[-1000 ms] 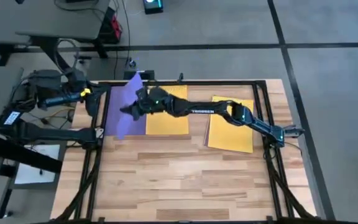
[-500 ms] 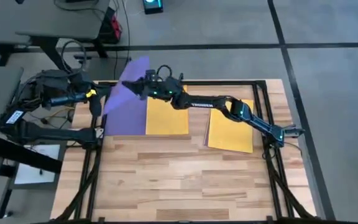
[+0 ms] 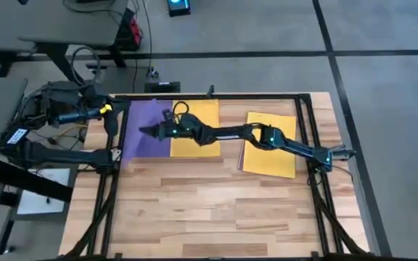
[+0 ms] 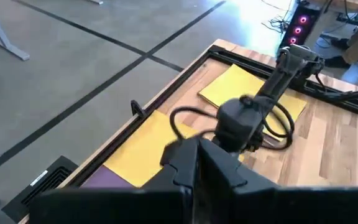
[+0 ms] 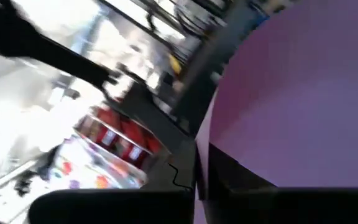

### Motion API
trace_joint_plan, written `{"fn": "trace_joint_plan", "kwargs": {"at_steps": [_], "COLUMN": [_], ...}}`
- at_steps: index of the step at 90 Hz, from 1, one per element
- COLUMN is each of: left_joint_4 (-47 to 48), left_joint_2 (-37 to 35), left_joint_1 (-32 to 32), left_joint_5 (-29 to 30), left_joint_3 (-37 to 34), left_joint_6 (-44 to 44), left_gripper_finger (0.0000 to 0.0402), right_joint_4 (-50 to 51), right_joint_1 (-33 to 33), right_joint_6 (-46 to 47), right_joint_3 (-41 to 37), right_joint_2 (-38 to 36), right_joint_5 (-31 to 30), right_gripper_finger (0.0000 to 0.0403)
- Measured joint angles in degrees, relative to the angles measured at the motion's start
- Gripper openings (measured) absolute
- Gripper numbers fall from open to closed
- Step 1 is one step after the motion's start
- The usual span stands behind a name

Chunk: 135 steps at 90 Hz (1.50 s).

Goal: Organize paper
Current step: Stack the purple paper on top of the purple paper

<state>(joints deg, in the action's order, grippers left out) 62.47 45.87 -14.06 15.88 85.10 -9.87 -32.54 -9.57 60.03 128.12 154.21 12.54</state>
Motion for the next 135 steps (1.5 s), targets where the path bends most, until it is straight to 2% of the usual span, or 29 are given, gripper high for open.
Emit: {"fn": "trace_joint_plan", "kwargs": {"at_steps": [13,18,25,39,49,62,69,77,91,103,114,135], "left_joint_4": [0.2,0.3,0.3,0.3,0.3,1.3,1.5,1.5,2.9,3.5,3.5,3.3], "left_joint_2": [0.0,0.0,0.0,0.2,0.6,1.1,1.3,1.4,1.4,1.4,1.4,1.4], "left_joint_1": [0.0,0.0,0.0,0.0,0.0,0.0,0.0,0.0,0.0,0.0,0.0,0.0], "left_joint_5": [0.0,0.0,0.0,0.0,0.0,0.0,0.0,0.1,6.6,11.3,11.6,11.7], "left_joint_3": [0.0,0.0,0.0,0.0,0.0,0.0,0.0,0.0,0.0,0.0,0.0,0.0], "left_joint_6": [0.4,0.6,0.6,0.6,0.6,0.7,0.7,0.2,-2.9,-5.6,-5.9,-6.5], "left_gripper_finger": [0.0000,0.0000,0.0000,0.0000,0.0000,0.0000,0.0000,0.0000,0.0000,0.0000,0.0000,0.0000], "right_joint_4": [18.2,26.0,33.5,37.4,41.7,40.0,37.5,40.5,48.7,46.7,45.9,36.1], "right_joint_1": [-0.5,-0.7,-0.7,0.0,1.7,3.6,3.5,3.3,3.4,2.6,3.7,5.9], "right_joint_6": [1.5,-1.7,-6.5,-5.1,-5.4,-5.2,-4.0,-3.6,-12.3,-9.2,-7.6,-4.4], "right_joint_3": [0.0,0.0,0.0,0.4,-0.3,0.1,0.4,0.1,-0.2,0.4,0.1,0.2], "right_joint_2": [-1.5,-2.6,-5.2,-7.4,-7.3,-9.2,-9.7,-9.6,-11.6,-14.4,-12.8,-8.9], "right_joint_5": [4.2,3.4,-0.6,-5.6,-13.6,-22.7,-24.7,-26.6,-34.7,-35.2,-34.8,-25.6], "right_gripper_finger": [0.0000,0.0000,0.0000,0.0000,0.0000,0.0000,0.0000,0.0000,0.0000,0.0000,0.0000,0.0000]}}
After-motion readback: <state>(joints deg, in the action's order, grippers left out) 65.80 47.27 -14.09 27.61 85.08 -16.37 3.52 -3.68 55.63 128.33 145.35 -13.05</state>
